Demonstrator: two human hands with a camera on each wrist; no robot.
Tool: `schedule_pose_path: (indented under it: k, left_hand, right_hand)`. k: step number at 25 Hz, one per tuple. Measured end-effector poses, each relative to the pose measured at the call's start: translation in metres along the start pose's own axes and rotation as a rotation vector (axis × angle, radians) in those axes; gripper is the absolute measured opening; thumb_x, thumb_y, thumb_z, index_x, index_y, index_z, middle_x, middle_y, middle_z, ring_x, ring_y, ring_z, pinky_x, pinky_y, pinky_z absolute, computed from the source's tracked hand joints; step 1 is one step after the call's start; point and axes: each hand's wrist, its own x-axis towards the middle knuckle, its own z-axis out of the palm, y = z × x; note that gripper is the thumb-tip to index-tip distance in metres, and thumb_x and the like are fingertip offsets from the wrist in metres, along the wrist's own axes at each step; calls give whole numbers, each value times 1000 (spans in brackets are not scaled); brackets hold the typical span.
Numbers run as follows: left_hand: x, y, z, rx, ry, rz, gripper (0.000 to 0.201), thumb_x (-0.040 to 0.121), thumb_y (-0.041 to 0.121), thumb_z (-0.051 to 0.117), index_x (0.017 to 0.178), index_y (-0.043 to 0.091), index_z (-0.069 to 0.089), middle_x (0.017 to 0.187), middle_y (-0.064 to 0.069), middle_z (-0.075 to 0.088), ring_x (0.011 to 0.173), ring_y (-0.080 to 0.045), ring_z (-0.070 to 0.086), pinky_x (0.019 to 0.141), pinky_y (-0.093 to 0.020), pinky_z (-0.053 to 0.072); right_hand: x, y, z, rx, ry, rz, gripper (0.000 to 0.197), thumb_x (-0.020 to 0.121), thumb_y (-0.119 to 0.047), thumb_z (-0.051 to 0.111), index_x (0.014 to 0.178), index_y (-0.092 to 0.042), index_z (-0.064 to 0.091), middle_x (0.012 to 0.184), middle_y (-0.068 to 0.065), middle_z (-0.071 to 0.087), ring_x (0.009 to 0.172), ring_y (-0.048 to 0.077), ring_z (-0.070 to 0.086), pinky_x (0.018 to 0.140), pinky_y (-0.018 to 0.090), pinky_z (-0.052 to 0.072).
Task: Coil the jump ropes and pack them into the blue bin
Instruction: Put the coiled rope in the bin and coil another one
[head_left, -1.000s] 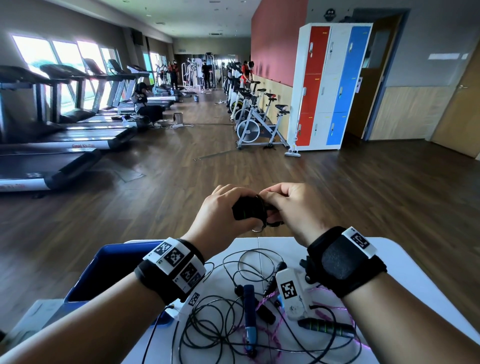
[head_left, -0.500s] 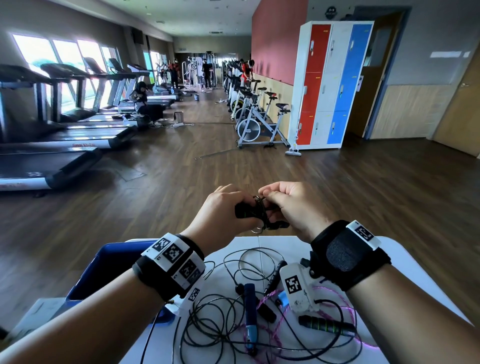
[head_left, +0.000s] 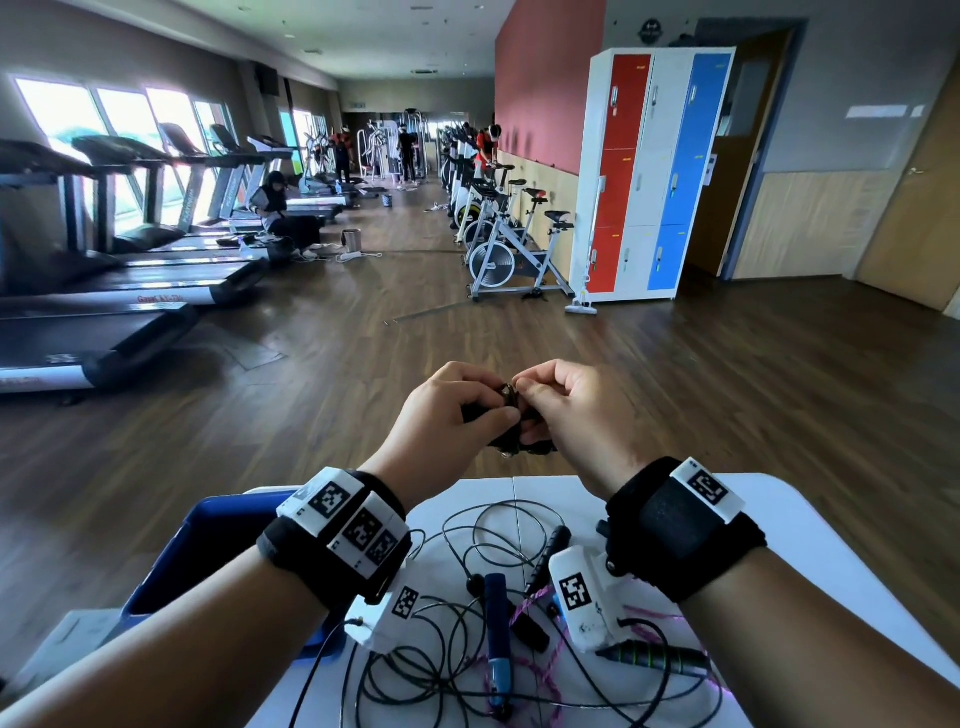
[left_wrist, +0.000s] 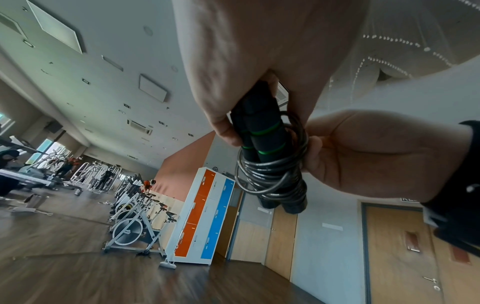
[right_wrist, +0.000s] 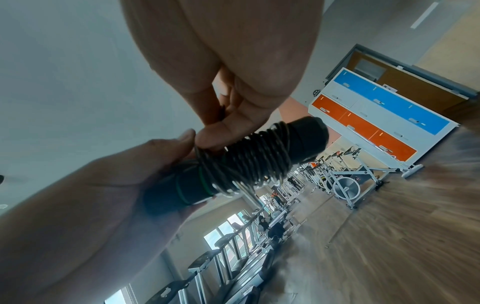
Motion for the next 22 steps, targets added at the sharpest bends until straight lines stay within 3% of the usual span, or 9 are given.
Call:
schedule_pose_path:
  k: [5,8,9,11,13,17,22]
  left_hand:
    - [0,-1,2,-38,39,3,10,81,20,82,74,21,76,106,13,64,95,-10,65,89,-41,56]
    - [1,-3,3,-16,56,17,18,83,20,81,70,26,71,105,13,61,95,-8,63,89,-36,55]
    - [2,-3,2,0,72,19,19,84,21,81,70,26,70,104,13,60,95,-6,62,88,-32,53]
    - [2,-4,1,18,112,17,16,85,22,80,72,23,71,104,14,59,96,-4,61,86,-26,51]
    - [3,-5,3,15,123,5,14,85,21,80,73,19,72,103,14,58,97,-6,61,87,-28,52]
    - [1,-6,4,4,107,-3,16,88,20,77,73,20,70,106,11,57,98,-8,61,88,-29,52]
    - [-1,-1,6,116,76,5,15,89,20,71,75,16,66,109,13,56,92,-1,56,76,-9,40]
  right_hand:
    - [-5,-1,1,21,-26,-43,12,99,-10,60,98,-5,71,71,7,70,52,19,63,45,22,51]
    - [-4,0,-2,21,-53,-77,14,95,-12,65,107,-14,71,91,12,73,59,20,68,50,26,55]
    - [-4,2,-4,-49,-29,-135,20,89,-17,71,109,-20,69,97,8,72,63,19,70,54,29,58]
    - [-7,5,-10,-340,22,-258,26,77,-33,80,96,-30,63,87,-7,67,64,9,66,58,22,54]
    - [-13,4,-11,-532,12,-308,23,73,-37,81,81,-26,63,75,-7,64,65,4,60,55,14,42]
    - [-11,7,-11,-556,-5,-378,16,80,-30,76,72,-21,66,76,-6,61,70,6,56,57,13,36]
    - [-10,16,-10,-630,98,-439,21,84,-27,67,70,-18,54,74,-8,52,68,9,48,56,23,29]
